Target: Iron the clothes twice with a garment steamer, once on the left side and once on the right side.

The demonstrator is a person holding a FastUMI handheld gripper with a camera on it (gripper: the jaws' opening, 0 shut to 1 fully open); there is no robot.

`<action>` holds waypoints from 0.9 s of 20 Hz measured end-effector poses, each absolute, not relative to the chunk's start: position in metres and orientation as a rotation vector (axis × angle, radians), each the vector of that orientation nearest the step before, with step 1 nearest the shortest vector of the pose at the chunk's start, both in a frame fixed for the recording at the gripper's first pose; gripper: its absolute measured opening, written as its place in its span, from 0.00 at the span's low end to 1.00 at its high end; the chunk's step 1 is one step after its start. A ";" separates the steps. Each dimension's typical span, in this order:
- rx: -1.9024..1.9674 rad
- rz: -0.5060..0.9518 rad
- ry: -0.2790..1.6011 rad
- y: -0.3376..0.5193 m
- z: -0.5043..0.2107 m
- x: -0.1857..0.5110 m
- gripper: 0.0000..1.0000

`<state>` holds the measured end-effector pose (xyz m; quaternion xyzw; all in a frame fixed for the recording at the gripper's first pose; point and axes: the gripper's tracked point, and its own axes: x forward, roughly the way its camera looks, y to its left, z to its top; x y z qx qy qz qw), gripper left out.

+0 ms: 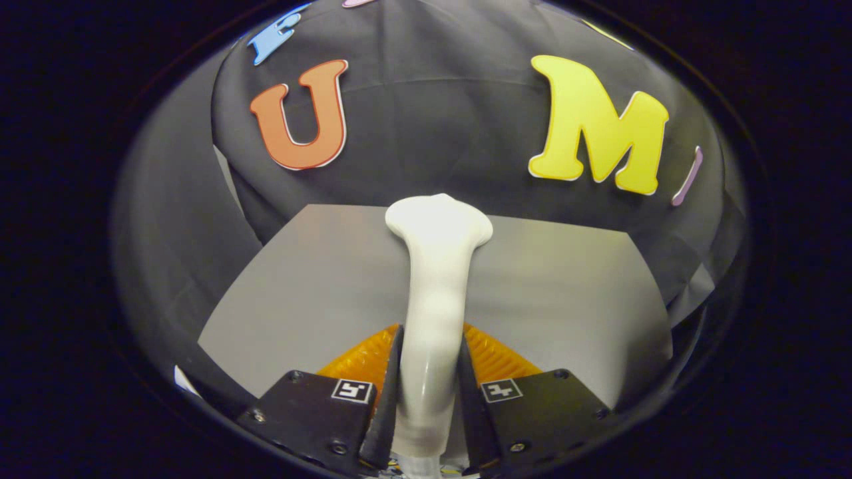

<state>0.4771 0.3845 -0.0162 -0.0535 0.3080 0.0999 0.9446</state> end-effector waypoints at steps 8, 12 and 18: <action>-0.131 0.284 0.547 0.381 -0.008 0.435 0.35; -0.111 0.315 0.456 0.360 0.017 0.393 0.35; -0.022 0.364 0.304 0.312 0.073 0.296 0.35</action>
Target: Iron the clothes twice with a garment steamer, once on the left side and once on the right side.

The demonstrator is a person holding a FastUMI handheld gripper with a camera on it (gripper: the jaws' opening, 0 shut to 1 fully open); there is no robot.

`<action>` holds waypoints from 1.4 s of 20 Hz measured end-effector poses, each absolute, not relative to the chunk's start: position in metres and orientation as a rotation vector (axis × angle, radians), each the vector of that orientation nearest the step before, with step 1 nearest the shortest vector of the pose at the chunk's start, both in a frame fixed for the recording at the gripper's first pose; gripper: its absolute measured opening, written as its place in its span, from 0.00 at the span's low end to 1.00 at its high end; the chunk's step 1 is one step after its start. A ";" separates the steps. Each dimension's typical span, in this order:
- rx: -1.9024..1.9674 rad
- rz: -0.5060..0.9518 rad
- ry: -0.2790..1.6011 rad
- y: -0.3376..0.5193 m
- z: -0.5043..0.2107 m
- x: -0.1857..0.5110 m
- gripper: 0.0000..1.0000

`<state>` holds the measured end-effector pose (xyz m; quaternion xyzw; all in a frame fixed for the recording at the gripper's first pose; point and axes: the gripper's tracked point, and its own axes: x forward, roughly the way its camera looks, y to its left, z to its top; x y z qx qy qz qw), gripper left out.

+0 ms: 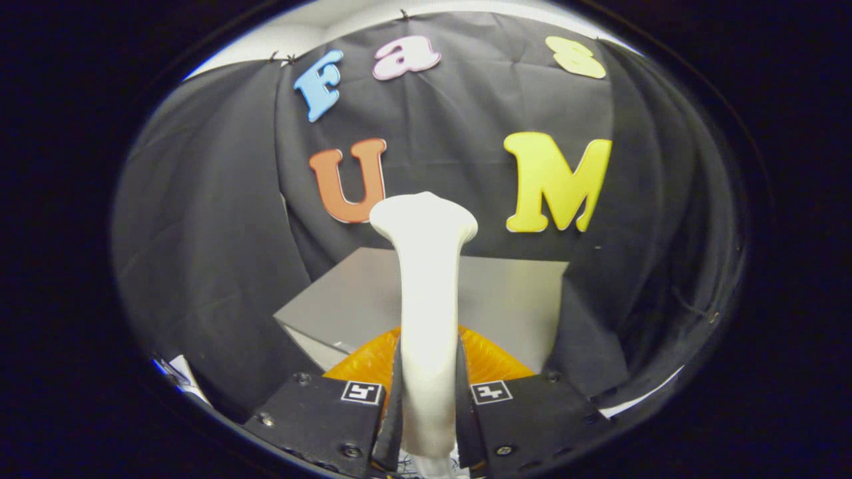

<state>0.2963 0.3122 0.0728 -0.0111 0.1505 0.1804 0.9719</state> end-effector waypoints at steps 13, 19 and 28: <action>0.048 0.195 0.073 0.127 0.144 0.146 0.35; 0.081 0.039 0.028 0.019 0.165 0.142 0.35; 0.045 -0.056 0.008 -0.048 0.189 0.200 0.35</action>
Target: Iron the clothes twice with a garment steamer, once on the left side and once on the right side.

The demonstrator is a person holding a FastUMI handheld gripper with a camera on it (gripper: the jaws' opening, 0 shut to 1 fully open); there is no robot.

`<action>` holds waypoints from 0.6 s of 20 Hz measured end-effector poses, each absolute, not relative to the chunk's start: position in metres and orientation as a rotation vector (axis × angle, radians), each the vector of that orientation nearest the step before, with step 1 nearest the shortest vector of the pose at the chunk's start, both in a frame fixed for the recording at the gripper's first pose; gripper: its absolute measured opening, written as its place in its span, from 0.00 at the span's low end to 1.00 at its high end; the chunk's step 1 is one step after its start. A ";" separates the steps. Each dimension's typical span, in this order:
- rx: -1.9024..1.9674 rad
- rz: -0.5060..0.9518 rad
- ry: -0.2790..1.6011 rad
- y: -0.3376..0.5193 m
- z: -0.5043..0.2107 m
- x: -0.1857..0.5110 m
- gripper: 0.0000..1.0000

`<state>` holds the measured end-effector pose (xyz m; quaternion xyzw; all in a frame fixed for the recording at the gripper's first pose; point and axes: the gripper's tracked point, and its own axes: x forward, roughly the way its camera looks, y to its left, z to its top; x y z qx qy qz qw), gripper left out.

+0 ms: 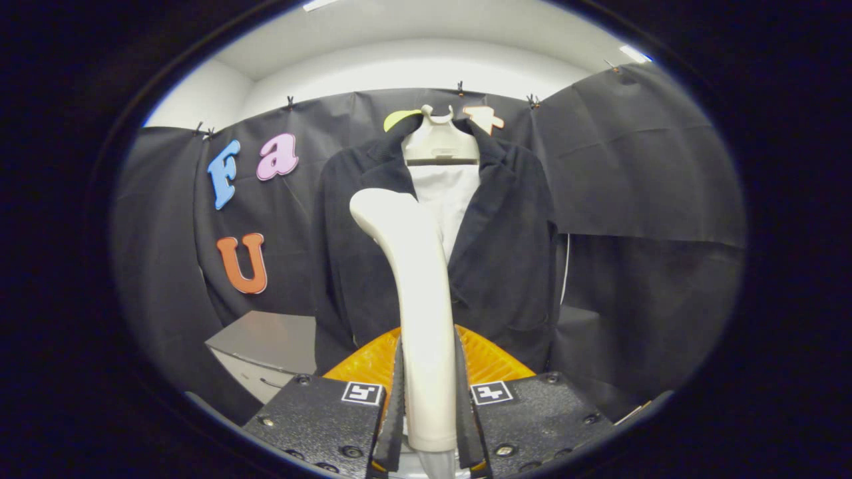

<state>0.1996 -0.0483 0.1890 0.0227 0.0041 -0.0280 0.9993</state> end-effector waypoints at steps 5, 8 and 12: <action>0.017 -0.063 0.021 -0.042 0.189 0.238 0.35; -0.012 -0.076 0.027 -0.040 0.188 0.251 0.35; -0.034 -0.088 0.032 -0.041 0.181 0.253 0.35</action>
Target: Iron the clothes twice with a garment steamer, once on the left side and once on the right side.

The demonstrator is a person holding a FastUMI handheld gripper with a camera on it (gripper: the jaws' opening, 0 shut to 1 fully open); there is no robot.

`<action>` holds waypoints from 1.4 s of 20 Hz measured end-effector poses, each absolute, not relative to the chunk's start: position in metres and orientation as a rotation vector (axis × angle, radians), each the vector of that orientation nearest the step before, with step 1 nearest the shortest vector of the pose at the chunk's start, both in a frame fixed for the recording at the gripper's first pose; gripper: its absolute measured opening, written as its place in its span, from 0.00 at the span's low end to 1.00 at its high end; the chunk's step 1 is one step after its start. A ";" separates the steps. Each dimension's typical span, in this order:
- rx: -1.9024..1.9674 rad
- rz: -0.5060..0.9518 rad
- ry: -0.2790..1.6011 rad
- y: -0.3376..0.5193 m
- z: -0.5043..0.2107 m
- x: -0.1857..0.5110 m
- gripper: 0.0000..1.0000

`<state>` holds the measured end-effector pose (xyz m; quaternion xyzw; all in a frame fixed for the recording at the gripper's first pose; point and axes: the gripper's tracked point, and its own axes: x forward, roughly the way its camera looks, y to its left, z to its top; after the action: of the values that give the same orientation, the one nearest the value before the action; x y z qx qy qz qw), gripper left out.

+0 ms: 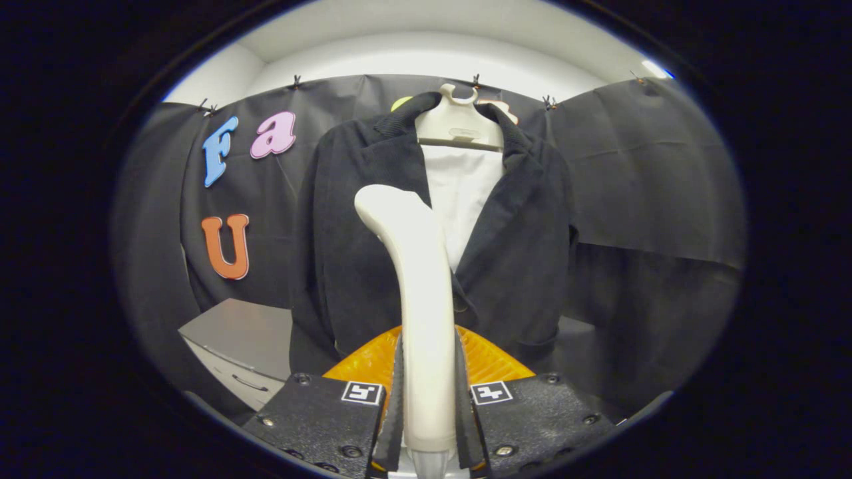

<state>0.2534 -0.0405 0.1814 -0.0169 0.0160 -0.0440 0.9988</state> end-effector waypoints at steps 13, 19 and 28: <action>-0.070 -0.113 0.094 -0.051 0.130 0.244 0.35; -0.086 -0.127 0.120 -0.055 0.106 0.243 0.35; -0.063 -0.124 0.204 -0.060 0.064 0.240 0.35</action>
<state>0.2403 -0.0602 0.0636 -0.0314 0.1018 -0.0620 0.9924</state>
